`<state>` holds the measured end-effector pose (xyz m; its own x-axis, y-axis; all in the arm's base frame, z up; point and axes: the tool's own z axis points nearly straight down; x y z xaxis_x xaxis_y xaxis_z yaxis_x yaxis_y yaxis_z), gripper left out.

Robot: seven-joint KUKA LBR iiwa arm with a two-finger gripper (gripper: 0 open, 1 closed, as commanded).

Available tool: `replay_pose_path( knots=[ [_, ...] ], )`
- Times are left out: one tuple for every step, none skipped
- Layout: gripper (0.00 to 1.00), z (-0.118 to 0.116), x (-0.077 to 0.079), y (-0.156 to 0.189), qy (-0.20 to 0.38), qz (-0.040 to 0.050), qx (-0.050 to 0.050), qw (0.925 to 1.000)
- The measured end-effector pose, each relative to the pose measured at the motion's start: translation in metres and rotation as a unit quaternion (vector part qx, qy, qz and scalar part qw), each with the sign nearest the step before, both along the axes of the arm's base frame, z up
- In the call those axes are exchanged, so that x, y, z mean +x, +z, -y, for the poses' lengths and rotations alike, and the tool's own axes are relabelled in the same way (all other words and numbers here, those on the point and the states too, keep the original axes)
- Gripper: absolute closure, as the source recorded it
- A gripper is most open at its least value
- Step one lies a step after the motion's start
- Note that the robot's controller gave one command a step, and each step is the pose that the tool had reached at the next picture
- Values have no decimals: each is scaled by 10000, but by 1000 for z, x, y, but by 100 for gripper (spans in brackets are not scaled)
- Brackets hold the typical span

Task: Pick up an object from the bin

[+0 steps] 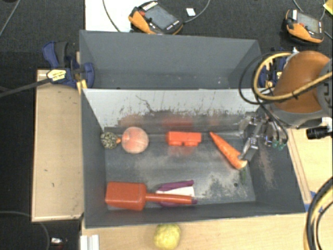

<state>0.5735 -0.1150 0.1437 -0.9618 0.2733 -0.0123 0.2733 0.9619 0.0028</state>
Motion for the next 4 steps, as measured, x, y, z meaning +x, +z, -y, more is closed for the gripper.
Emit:
replay_pose_path(
  knots=[
    [0,-25,-1,-44,-213,-30,7,9998],
    [0,-13,11,-74,-832,39,1,9965],
    [100,-2,-15,-73,-1525,-14,13,9883],
    [100,-2,-16,-73,-1520,-14,13,9884]
  ],
)
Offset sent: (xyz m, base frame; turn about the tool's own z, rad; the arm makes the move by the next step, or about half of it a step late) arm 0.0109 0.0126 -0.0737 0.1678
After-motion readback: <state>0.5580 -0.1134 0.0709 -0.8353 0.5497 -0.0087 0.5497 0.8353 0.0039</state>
